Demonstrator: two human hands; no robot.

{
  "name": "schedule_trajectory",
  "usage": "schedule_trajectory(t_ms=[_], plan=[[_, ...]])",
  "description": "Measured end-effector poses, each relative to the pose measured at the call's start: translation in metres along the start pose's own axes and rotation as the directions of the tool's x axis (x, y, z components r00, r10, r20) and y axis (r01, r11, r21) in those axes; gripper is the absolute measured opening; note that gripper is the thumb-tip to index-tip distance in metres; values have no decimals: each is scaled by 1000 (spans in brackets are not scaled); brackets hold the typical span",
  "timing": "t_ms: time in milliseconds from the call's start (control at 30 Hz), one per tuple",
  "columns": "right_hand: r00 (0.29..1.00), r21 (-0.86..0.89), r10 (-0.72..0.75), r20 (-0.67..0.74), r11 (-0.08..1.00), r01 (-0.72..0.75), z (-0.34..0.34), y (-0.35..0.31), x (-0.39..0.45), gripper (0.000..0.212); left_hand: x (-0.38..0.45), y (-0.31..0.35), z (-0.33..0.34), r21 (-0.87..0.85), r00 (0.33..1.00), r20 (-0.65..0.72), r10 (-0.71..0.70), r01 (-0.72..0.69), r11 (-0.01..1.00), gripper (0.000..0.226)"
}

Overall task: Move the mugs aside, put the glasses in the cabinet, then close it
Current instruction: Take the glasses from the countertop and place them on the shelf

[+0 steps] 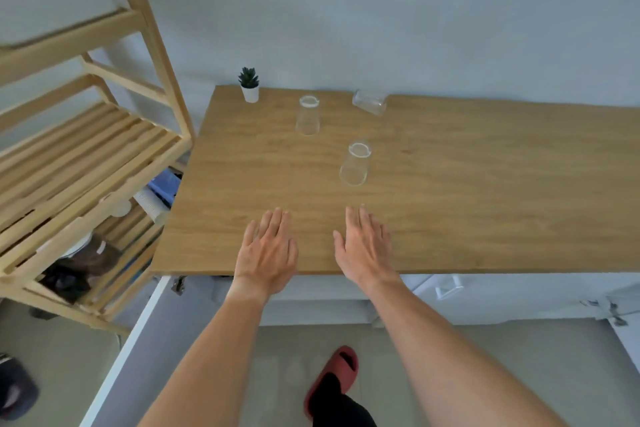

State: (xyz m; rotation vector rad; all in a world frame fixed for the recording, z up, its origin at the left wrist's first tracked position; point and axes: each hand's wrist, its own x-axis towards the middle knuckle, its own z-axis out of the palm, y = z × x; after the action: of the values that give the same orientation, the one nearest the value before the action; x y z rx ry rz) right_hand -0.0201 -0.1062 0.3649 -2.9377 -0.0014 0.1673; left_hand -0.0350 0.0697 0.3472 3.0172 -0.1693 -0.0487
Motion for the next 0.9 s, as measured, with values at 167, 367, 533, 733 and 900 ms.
schedule_trajectory(t_ms=[167, 367, 533, 733, 900], plan=[[999, -11, -13, -42, 1000, 13, -27, 25, 68, 62, 76, 21, -10, -4, 1000, -11, 2, -2, 1000, 58], [990, -55, -139, -3, 989, 139, -54, 52, 157, 74, 180, 36, -29, 13, 999, -20, -45, 45, 999, 60], [951, -48, -283, 126, 955, 291, -55, 56, 203, 70, 244, 36, -41, 56, 996, -85, -33, 38, 998, 55], [910, -65, -362, 200, 922, 382, -54, 57, 225, 76, 289, 20, -49, 241, 989, -126, 78, -46, 970, 54], [912, -117, -311, 267, 929, 351, -59, 47, 245, 60, 329, 26, -53, 597, 952, 1, 306, -246, 763, 59]])
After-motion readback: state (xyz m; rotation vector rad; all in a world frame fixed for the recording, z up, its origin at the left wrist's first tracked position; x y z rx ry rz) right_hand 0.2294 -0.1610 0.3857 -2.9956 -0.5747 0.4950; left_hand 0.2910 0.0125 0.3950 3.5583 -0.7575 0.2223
